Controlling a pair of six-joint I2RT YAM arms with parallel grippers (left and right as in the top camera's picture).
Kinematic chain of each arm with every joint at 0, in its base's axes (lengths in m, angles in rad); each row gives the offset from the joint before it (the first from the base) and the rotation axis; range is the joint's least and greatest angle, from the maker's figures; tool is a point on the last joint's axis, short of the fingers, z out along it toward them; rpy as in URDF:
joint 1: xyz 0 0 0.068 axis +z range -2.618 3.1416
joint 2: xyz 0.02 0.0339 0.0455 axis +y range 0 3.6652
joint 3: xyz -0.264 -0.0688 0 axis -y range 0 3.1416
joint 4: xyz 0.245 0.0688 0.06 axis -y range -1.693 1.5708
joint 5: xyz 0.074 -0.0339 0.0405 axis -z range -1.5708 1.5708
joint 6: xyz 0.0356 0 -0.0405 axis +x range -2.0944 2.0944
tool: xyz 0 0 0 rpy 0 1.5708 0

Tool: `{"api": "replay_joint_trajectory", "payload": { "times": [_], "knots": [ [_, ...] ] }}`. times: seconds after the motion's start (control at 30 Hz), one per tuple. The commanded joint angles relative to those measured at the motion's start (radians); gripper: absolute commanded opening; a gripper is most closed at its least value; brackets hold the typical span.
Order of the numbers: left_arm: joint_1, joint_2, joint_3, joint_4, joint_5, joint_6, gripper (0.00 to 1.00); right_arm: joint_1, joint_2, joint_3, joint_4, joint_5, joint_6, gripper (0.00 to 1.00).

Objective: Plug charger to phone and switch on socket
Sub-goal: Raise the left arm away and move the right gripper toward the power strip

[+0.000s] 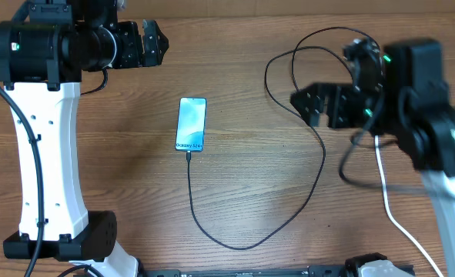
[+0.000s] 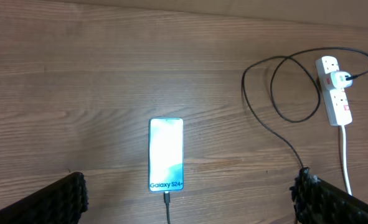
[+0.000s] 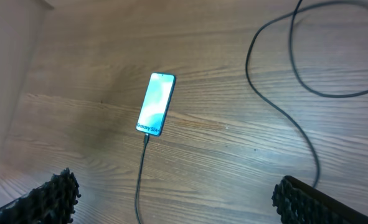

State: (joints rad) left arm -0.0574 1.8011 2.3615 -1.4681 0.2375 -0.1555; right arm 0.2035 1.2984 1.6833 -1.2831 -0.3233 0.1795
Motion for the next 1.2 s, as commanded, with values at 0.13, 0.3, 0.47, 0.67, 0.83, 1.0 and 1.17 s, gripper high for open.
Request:
{"api": "replay_joint_trajectory", "payload": {
  "times": [0.13, 0.3, 0.47, 0.67, 0.83, 1.0, 1.17],
  "knots": [
    [0.005, 0.013, -0.017, 0.212, -0.009, -0.048, 1.00, 0.001, -0.140, 0.020, -0.061, 0.038, -0.005, 1.00],
    [0.005, 0.013, -0.017, 0.208, -0.009, -0.048, 1.00, 0.001, -0.163, 0.020, -0.146, 0.038, -0.005, 1.00],
    [0.005, 0.013, -0.017, 0.208, -0.009, -0.048, 1.00, 0.001, -0.153, 0.020, -0.182, 0.039, -0.006, 1.00],
    [0.005, 0.013, -0.017, 0.208, -0.009, -0.048, 1.00, 0.000, -0.153, 0.020, -0.182, 0.138, -0.008, 1.00],
    [0.005, 0.013, -0.017, 0.208, -0.009, -0.048, 1.00, -0.005, -0.155, 0.018, -0.002, 0.230, 0.025, 1.00],
    [0.005, 0.013, -0.017, 0.208, -0.009, -0.048, 1.00, -0.015, -0.198, -0.062, 0.240, 0.315, 0.025, 1.00],
    [0.005, 0.013, -0.017, 0.208, -0.009, -0.048, 1.00, -0.032, -0.363, -0.320, 0.525, 0.322, 0.024, 1.00]
  ]
}}
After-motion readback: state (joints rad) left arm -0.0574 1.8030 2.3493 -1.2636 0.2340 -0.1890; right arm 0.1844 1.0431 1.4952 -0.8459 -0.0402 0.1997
